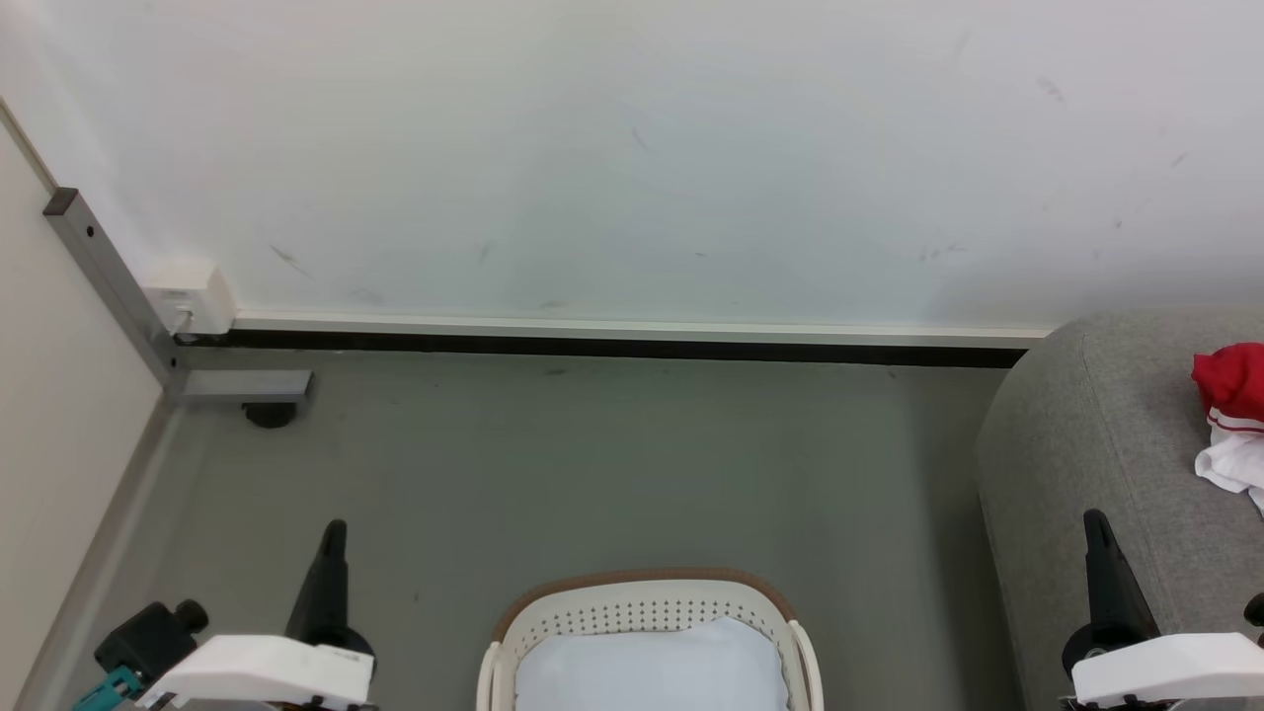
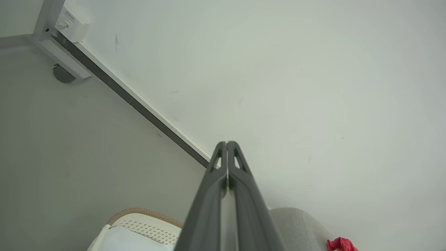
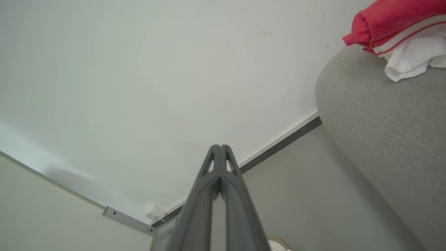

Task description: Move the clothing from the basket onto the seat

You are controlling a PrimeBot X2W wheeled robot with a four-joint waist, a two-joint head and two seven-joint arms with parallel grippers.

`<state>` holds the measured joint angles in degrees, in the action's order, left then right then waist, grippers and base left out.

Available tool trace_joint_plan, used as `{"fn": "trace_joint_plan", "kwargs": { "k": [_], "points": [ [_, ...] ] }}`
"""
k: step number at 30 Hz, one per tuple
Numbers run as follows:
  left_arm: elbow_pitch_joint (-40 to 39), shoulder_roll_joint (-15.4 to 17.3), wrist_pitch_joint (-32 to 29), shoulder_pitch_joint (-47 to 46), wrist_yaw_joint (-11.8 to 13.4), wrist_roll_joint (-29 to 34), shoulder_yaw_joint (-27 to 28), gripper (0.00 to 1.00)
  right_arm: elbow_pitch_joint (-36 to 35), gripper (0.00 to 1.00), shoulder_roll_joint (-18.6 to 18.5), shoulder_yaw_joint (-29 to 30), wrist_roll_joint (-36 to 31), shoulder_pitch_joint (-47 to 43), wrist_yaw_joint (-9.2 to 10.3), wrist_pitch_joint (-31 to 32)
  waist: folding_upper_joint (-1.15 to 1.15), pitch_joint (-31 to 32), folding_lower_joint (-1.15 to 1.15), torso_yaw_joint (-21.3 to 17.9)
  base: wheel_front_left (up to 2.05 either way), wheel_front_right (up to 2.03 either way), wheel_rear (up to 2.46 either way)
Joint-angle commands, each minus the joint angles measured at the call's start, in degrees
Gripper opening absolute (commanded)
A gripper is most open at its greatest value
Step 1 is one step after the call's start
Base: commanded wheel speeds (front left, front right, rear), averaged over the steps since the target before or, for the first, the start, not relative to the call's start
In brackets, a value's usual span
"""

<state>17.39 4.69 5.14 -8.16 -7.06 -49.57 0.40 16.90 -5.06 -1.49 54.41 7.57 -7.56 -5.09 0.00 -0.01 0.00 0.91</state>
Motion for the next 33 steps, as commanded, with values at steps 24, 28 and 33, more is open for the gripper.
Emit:
{"fn": "trace_joint_plan", "kwargs": {
  "k": [24, 28, 33],
  "points": [
    [-1.88, -0.51, -4.41, 0.62, -0.37, -16.45, 2.59, 0.0, -1.69, 0.0, 0.7, 3.31, 14.59, -0.38, 0.07, 4.41, 0.0, -0.04, 0.0, -0.26, 0.0, 0.0, 0.0],
    [-2.03, -0.59, -5.08, 0.76, -0.39, -18.83, 2.92, 0.0, -1.79, 0.0, 0.82, 3.71, 16.56, -0.47, 0.07, 5.03, 0.0, -0.05, 0.0, -0.3, 0.0, 0.0, 0.0],
    [-2.19, -0.73, -5.79, 0.91, -0.42, -21.37, 3.31, 0.0, -1.93, 0.0, 0.96, 4.22, 18.97, -0.58, 0.08, 5.75, 0.0, -0.05, 0.0, -0.35, 0.0, 0.0, 0.0]
  ]
}}
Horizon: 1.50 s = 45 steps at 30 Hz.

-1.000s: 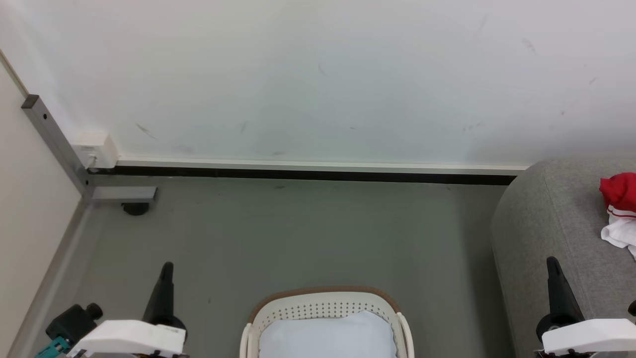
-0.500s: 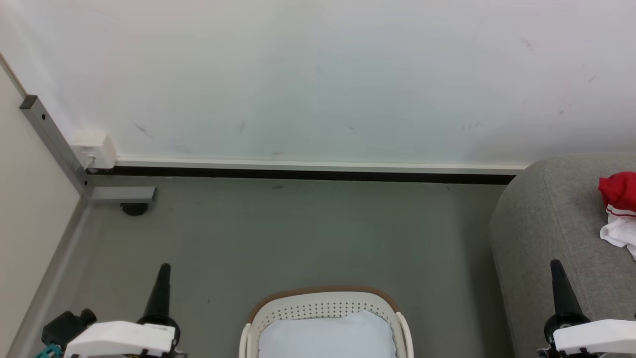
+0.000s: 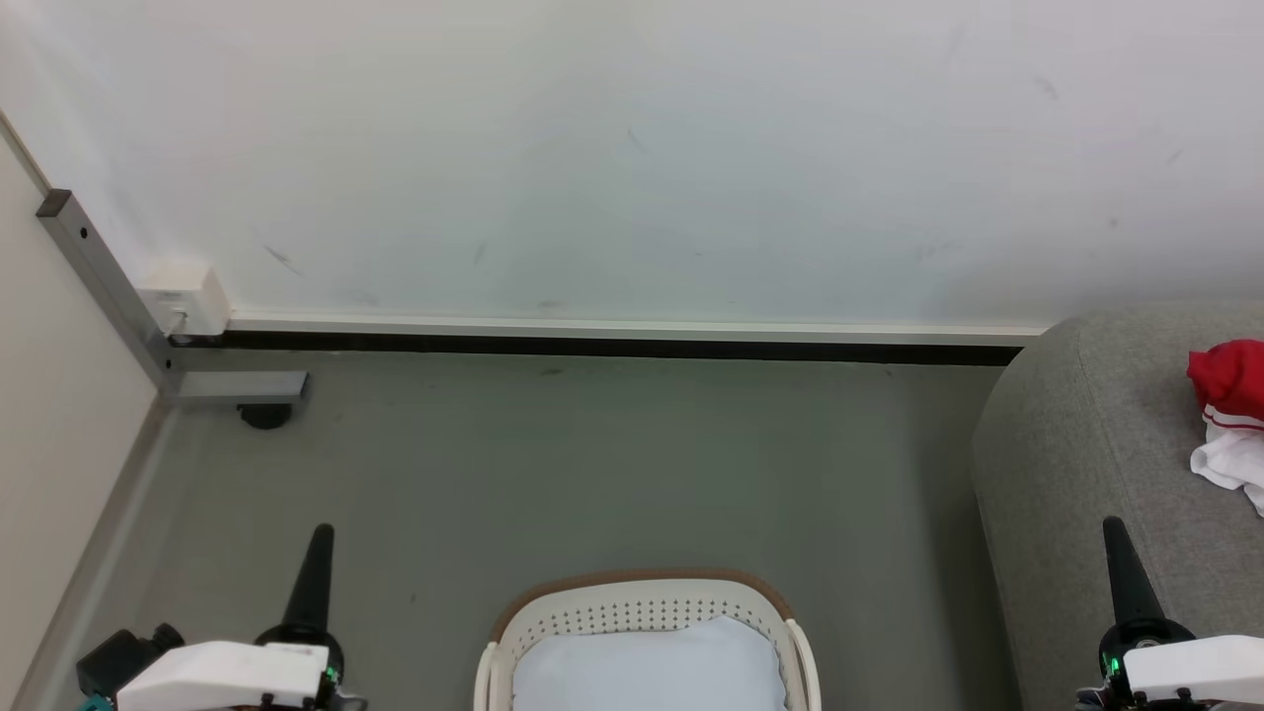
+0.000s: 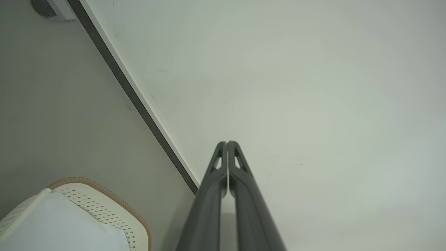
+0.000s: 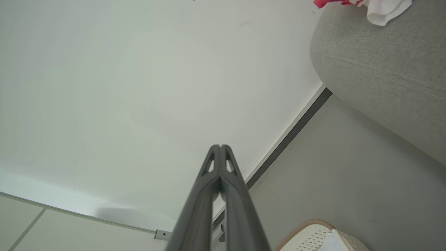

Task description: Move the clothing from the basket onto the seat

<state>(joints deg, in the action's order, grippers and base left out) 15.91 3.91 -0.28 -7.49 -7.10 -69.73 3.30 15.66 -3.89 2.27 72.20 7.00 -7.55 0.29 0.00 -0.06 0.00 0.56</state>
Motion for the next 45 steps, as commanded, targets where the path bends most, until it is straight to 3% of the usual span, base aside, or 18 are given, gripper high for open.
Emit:
{"fn": "trace_joint_plan", "kwargs": {
  "k": [1, 45],
  "points": [
    [-0.75, 0.02, -0.52, 0.25, -0.38, -1.78, 0.49, 0.0, -0.71, 0.0, -0.17, 0.57, 1.66, -0.04, 0.07, 0.52, 0.0, 0.0, 0.0, -0.02, 0.0, 0.0, 0.0],
    [-1.75, -0.86, -5.76, 1.34, -0.51, -20.37, 3.11, 0.0, -1.67, 0.0, 0.92, 4.03, 18.02, -1.0, 0.11, 5.69, 0.0, -0.07, 0.0, -0.47, 0.0, 0.0, 0.0]
  ]
}}
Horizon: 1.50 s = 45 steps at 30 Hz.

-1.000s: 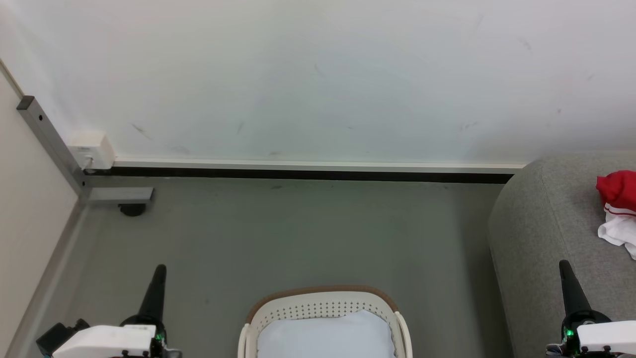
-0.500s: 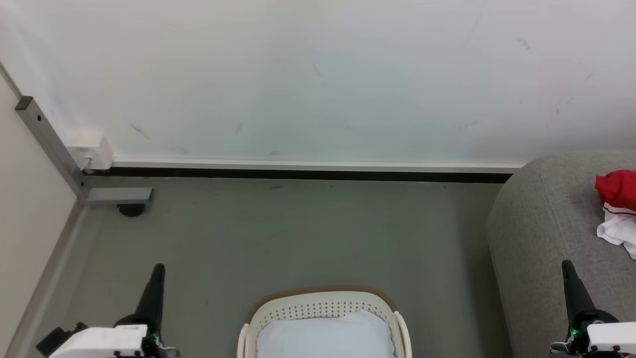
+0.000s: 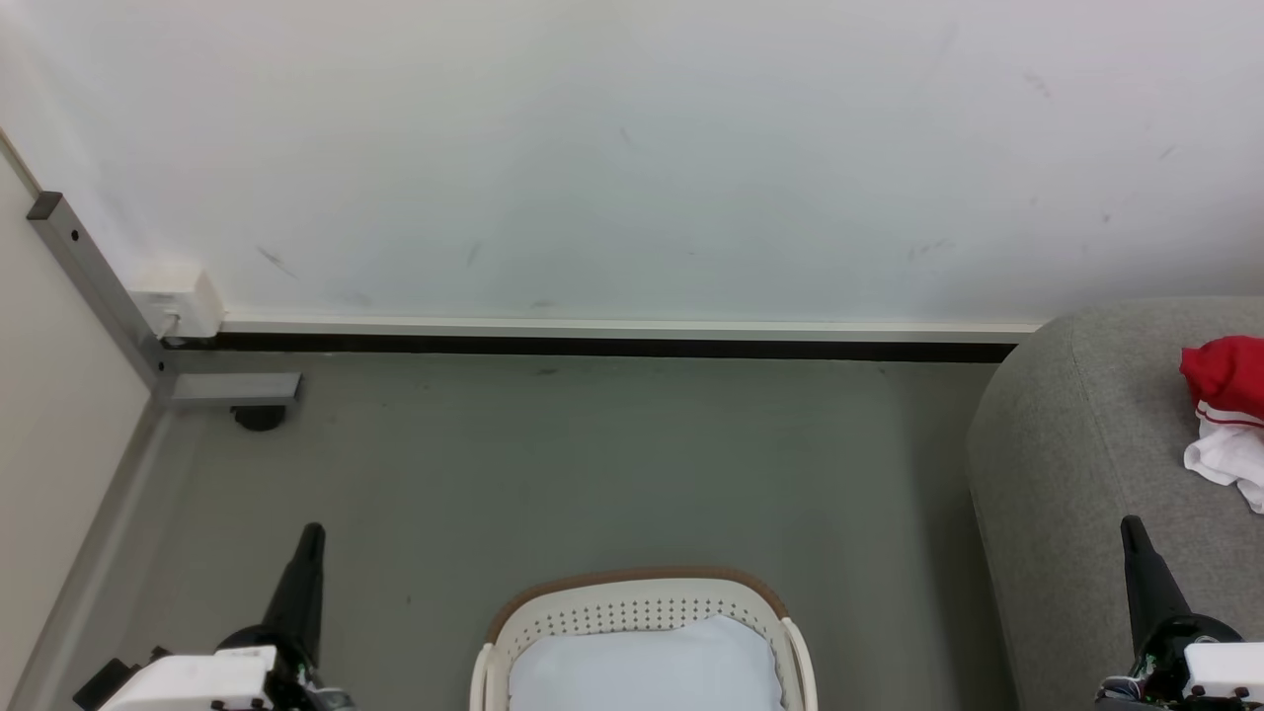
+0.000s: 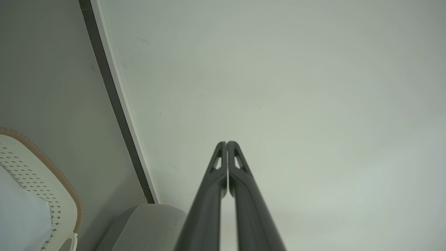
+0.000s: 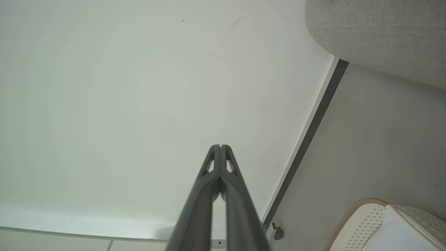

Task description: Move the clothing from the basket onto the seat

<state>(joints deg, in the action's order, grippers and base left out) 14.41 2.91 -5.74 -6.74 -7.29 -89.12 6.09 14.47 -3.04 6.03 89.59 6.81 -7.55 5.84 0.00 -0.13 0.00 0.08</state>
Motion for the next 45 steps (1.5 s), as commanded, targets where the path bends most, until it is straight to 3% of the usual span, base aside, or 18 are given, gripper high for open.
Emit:
{"fn": "trace_joint_plan", "kwargs": {
  "k": [1, 8, 45],
  "points": [
    [-0.27, 0.11, -0.33, 0.62, -0.32, -1.17, 0.36, 0.0, -0.5, 0.0, 0.09, 0.35, 0.95, -0.84, 0.11, 0.22, 0.0, 0.0, 0.0, -0.01, 0.0, 0.0, 0.0],
    [-0.41, -0.03, -1.08, 0.77, -0.35, -3.74, 0.68, 0.0, -0.58, 0.0, 0.19, 0.82, 3.06, -0.95, 0.12, 0.98, 0.0, -0.01, 0.0, -0.08, 0.0, 0.0, 0.0],
    [-0.4, -0.02, -1.03, 0.75, -0.3, -3.6, 0.63, 0.0, -0.55, 0.0, 0.17, 0.78, 2.79, -0.92, 0.12, 0.96, 0.0, -0.01, 0.0, -0.08, 0.0, 0.0, 0.0]
  ]
}}
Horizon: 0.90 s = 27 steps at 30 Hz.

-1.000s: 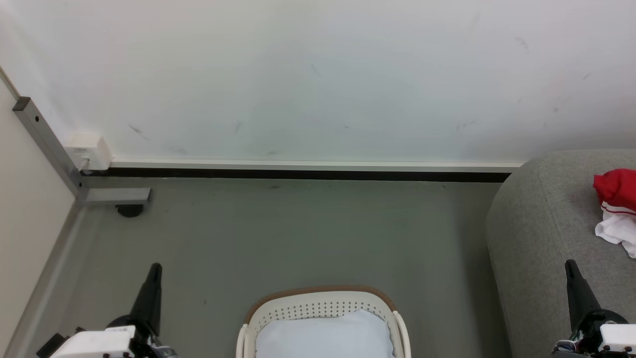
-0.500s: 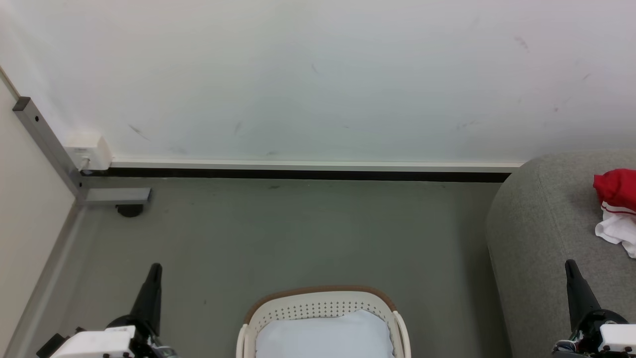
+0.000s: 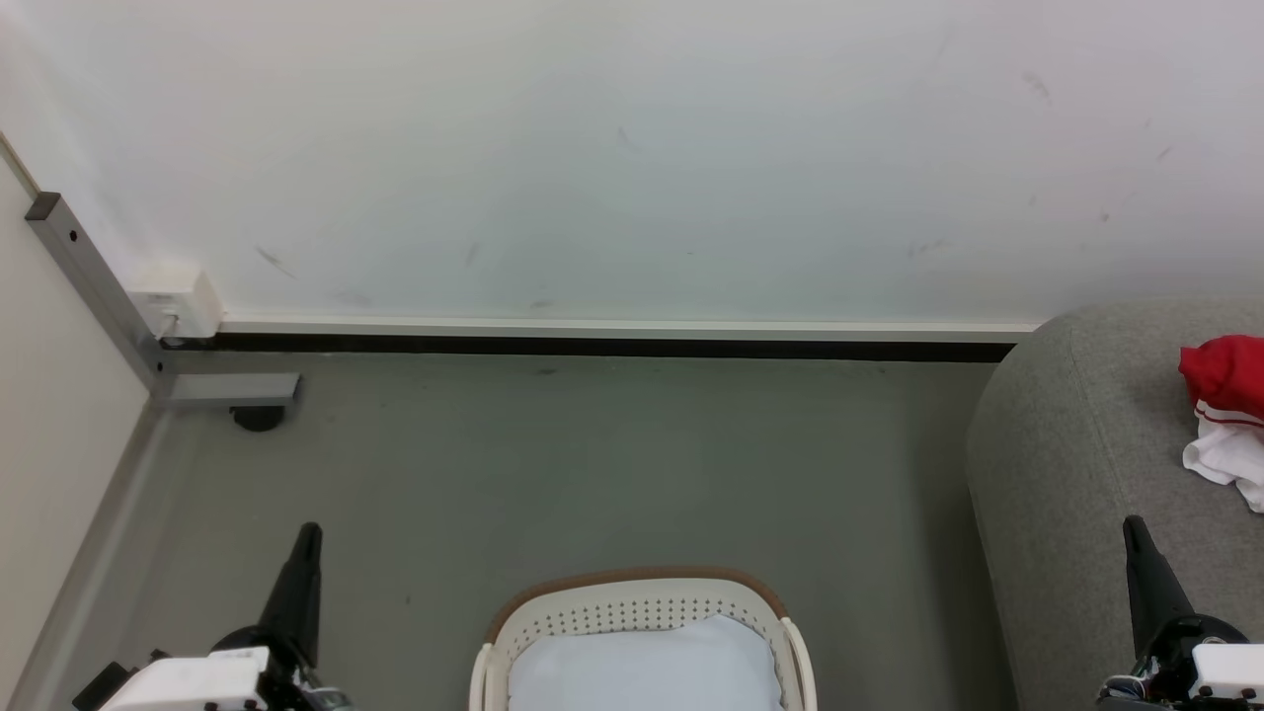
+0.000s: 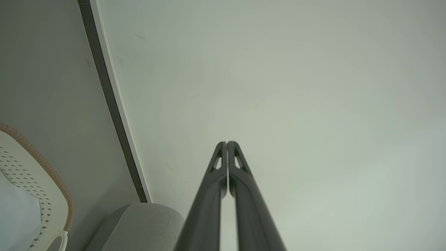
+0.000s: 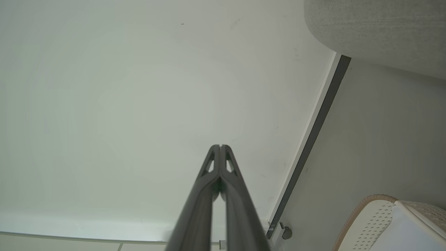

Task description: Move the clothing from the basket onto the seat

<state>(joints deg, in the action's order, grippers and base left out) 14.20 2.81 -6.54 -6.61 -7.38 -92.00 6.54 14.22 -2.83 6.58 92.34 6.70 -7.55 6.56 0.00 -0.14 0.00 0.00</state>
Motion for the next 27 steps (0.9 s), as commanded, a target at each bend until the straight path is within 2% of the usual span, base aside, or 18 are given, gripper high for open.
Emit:
{"fn": "trace_joint_plan", "kwargs": {
  "k": [1, 27],
  "points": [
    [-0.19, 0.08, -0.23, 0.62, -0.21, -0.73, 0.18, 0.0, -0.3, 0.0, -0.04, 0.23, 0.04, -0.81, 0.12, 0.24, 0.0, 0.0, 0.0, 0.0, 0.0, 0.0, 0.0],
    [-0.19, 0.09, -0.22, 0.62, -0.21, -0.74, 0.17, 0.0, -0.3, 0.0, -0.04, 0.19, 0.07, -0.81, 0.12, 0.21, 0.0, 0.0, 0.0, 0.0, 0.0, 0.0, 0.0]
  ]
}}
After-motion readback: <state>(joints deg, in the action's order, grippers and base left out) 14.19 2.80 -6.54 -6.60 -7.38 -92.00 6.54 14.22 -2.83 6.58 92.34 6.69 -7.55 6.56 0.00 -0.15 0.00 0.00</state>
